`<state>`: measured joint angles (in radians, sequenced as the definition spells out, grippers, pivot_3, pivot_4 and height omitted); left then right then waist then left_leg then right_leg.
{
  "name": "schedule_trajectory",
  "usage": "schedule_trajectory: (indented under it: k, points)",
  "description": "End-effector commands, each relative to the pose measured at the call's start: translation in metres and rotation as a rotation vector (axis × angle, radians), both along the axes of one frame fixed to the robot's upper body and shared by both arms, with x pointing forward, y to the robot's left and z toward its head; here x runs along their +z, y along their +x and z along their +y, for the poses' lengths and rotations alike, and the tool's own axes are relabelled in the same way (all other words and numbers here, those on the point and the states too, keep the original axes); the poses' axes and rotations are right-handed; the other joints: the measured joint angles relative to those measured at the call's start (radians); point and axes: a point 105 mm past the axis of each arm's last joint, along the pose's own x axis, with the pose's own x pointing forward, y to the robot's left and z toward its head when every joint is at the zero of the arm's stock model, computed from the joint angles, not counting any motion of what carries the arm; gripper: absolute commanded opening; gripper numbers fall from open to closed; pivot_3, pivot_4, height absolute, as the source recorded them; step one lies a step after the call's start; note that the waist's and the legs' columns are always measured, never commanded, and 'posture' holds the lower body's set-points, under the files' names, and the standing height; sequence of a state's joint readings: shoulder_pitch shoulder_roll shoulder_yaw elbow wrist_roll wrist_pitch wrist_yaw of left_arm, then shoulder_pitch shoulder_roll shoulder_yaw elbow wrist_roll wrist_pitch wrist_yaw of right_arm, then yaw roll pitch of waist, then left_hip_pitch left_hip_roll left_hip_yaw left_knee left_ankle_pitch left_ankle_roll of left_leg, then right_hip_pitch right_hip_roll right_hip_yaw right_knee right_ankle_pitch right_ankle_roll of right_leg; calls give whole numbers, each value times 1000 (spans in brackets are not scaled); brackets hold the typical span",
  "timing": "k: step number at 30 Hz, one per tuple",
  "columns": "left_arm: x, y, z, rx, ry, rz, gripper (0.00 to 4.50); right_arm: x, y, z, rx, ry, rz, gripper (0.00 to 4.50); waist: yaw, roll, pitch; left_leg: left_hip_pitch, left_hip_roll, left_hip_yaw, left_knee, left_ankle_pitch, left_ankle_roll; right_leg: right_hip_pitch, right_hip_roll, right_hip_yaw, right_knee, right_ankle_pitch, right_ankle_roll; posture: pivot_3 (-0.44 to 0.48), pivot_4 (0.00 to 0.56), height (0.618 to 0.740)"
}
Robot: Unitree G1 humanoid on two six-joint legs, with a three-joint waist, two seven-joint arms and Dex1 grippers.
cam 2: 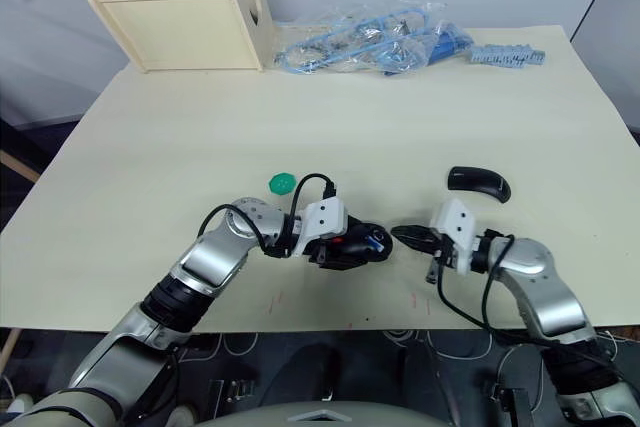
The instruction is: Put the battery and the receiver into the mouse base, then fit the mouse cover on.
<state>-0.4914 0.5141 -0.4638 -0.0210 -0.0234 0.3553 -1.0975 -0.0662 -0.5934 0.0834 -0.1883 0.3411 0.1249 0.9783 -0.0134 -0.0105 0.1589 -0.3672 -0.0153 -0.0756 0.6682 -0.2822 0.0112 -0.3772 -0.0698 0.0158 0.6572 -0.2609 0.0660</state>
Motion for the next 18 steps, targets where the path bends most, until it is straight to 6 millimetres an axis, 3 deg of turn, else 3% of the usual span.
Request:
schedule_trajectory:
  k: [1, 10, 13, 18]
  points:
    - [-24, -1, 14, 43, 99, 44, 2950, 15, -8, -11, 0, 13, -77, 44, 0, 0, 0, 0, 0, 0, 0, 0, 0, 0, 0, 0, 0, 0, 0, 0, 150, 740]
    - [-24, -2, 13, 43, 93, 47, 2950, 13, -32, -51, -57, 109, -7, 44, 0, 0, 1, 0, 1, 1, 0, 0, 0, 0, 0, 1, 0, -1, 2, 0, 150, 740]
    - [-24, -2, 13, 44, 93, 47, 2950, 11, -37, -63, -61, 96, -20, 897, 0, 0, 1, 1, 1, 1, 0, 0, 0, 0, 0, 1, 0, -1, 2, 0, 150, 740]
    - [-24, -2, 14, 45, 94, 48, 2950, 11, -43, -74, -56, 110, -40, 3238, 0, 0, 1, 0, 1, 1, 0, 0, 0, 0, 0, 1, 0, -1, 2, 0, 150, 740]
